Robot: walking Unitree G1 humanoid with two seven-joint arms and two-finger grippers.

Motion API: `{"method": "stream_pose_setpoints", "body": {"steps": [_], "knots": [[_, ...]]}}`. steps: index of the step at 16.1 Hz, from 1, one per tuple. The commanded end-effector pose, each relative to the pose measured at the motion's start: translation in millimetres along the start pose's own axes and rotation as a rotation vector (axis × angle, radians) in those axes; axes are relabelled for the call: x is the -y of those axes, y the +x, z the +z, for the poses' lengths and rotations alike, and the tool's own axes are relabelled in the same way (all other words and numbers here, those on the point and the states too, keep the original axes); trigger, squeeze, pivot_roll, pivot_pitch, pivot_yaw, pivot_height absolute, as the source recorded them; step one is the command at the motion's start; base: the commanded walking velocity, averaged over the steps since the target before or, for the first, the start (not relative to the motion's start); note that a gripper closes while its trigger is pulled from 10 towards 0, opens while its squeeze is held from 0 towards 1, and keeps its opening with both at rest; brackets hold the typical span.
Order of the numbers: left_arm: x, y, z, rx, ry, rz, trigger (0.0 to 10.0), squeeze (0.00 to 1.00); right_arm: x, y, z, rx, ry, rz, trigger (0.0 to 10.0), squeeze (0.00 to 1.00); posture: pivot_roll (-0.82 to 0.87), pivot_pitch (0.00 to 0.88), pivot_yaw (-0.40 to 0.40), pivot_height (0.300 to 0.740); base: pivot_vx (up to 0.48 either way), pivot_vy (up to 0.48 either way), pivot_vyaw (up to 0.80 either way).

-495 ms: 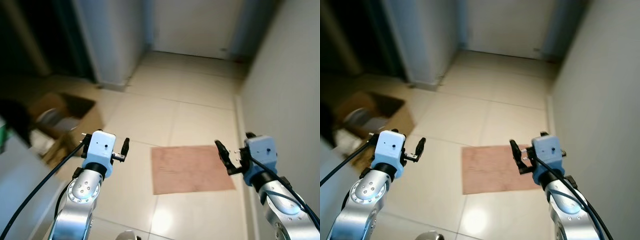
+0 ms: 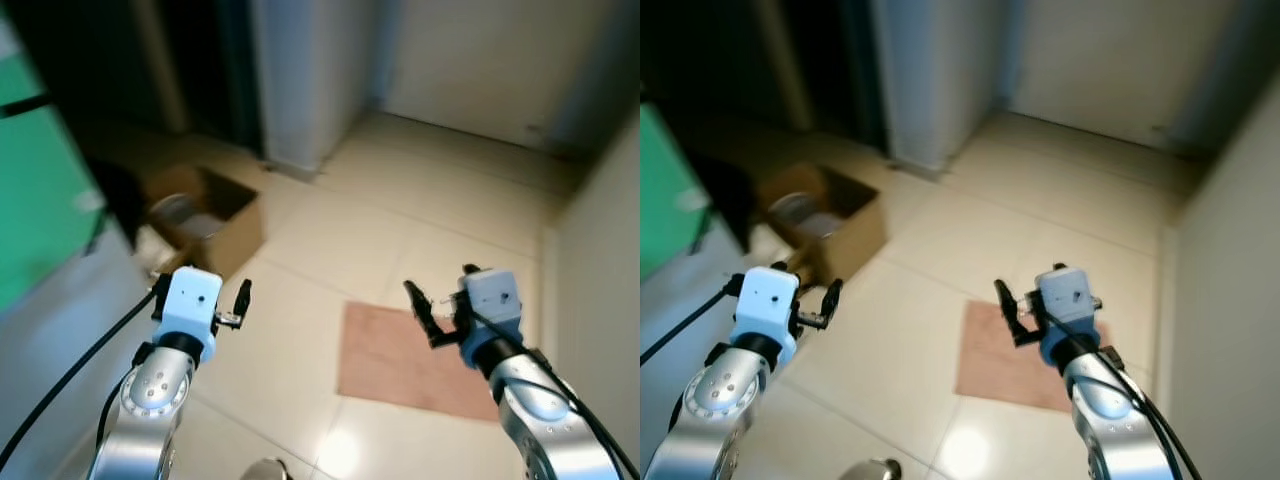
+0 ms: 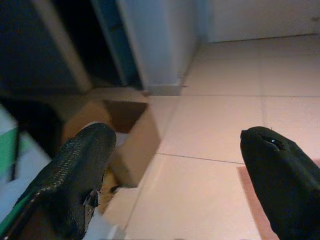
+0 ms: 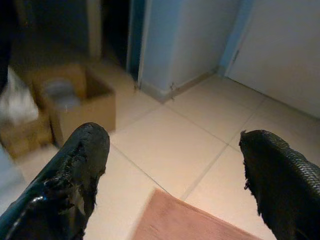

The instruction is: Hang keys on a hook

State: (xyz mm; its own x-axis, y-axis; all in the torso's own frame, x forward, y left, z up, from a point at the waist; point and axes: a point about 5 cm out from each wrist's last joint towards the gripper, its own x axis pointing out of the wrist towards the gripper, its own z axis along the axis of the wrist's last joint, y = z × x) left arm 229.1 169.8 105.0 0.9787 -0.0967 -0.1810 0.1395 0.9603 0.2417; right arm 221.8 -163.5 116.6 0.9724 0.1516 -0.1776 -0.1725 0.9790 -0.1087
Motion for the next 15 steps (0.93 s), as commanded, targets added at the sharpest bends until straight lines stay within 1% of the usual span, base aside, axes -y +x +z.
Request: {"method": "stream_pose_setpoints", "body": {"steps": [1, 2, 3, 5, 6, 7, 8, 9, 11, 12, 13, 14, 15], "knots": [[10.9, -1.4, 5.4, 0.019, -0.006, -0.041, 10.0, 0.22, 11.5, -8.8, -0.9, 0.013, 0.019, -0.037, 10.0, 1.00, -0.03, 0.000, 0.007, 0.740, 0.000, 0.000, 0.80], [12.4, -1.4, 7.5, 0.029, -0.003, -0.058, 10.0, 0.22, 12.8, -9.5, -1.5, 0.005, 0.003, -0.057, 10.0, 1.00, -0.03, 0.000, 0.009, 0.740, 0.000, 0.000, 0.80], [10.5, 1.9, 5.8, 0.034, -0.031, -0.064, 10.0, 0.21, 7.1, -9.4, -6.9, -0.025, -0.065, -0.033, 10.0, 1.00, -0.05, 0.000, 0.002, 0.740, 0.000, 0.000, 0.80], [7.3, 3.5, 4.2, 0.029, -0.011, -0.051, 10.0, 0.21, 4.8, -10.7, -9.7, -0.036, -0.068, -0.034, 10.0, 1.00, -0.05, 0.000, 0.009, 0.740, 0.000, 0.000, 0.80], [3.8, 5.0, 5.0, 0.030, -0.021, -0.036, 10.0, 0.22, 1.8, -8.7, -10.8, -0.036, -0.045, -0.038, 10.0, 1.00, -0.06, 0.000, 0.009, 0.740, 0.000, 0.000, 0.80], [-1.7, 6.9, 6.4, 0.023, -0.019, -0.010, 10.0, 0.22, -11.5, -3.3, -10.6, -0.022, 0.053, 0.005, 10.0, 1.00, -0.03, 0.000, 0.009, 0.740, 0.000, 0.000, 0.80], [-2.9, 6.9, 8.4, 0.027, -0.012, -0.007, 10.0, 0.21, -11.2, -1.4, -11.1, -0.022, 0.053, -0.002, 10.0, 1.00, -0.02, 0.000, 0.003, 0.740, 0.000, 0.000, 0.80], [-4.4, 7.1, 8.0, 0.026, -0.013, 0.002, 10.0, 0.22, -6.6, 1.8, -15.6, -0.046, 0.037, -0.025, 10.0, 1.00, -0.01, 0.000, -0.001, 0.740, 0.000, 0.000, 0.80], [-6.4, 9.4, 9.0, 0.027, -0.007, 0.016, 10.0, 0.22, -0.7, 5.8, -19.3, -0.127, 0.116, -0.058, 10.0, 1.00, 0.00, 0.000, -0.012, 0.740, 0.000, 0.000, 0.80], [-3.9, 12.5, 11.4, 0.036, -0.009, 0.011, 10.0, 0.22, -0.2, 7.2, -19.5, -0.147, 0.125, -0.056, 10.0, 1.00, 0.00, 0.000, -0.012, 0.740, 0.000, 0.000, 0.80], [0.2, 16.2, 14.5, 0.047, -0.016, 0.005, 10.0, 0.22, 1.9, 9.9, -15.3, -0.108, 0.092, -0.047, 10.0, 1.00, -0.01, 0.000, -0.008, 0.740, 0.000, 0.000, 0.80], [3.9, 18.7, 17.3, 0.056, -0.024, -0.001, 10.0, 0.22, 4.5, 11.5, -9.0, -0.044, 0.022, -0.032, 10.0, 1.00, -0.01, 0.000, -0.006, 0.740, 0.000, 0.000, 0.80], [7.7, 23.1, 15.9, 0.057, -0.033, -0.007, 10.0, 0.22, 9.5, 13.0, -11.4, -0.052, 0.017, -0.053, 10.0, 1.00, 0.00, 0.000, -0.006, 0.740, 0.000, 0.000, 0.80]]}}
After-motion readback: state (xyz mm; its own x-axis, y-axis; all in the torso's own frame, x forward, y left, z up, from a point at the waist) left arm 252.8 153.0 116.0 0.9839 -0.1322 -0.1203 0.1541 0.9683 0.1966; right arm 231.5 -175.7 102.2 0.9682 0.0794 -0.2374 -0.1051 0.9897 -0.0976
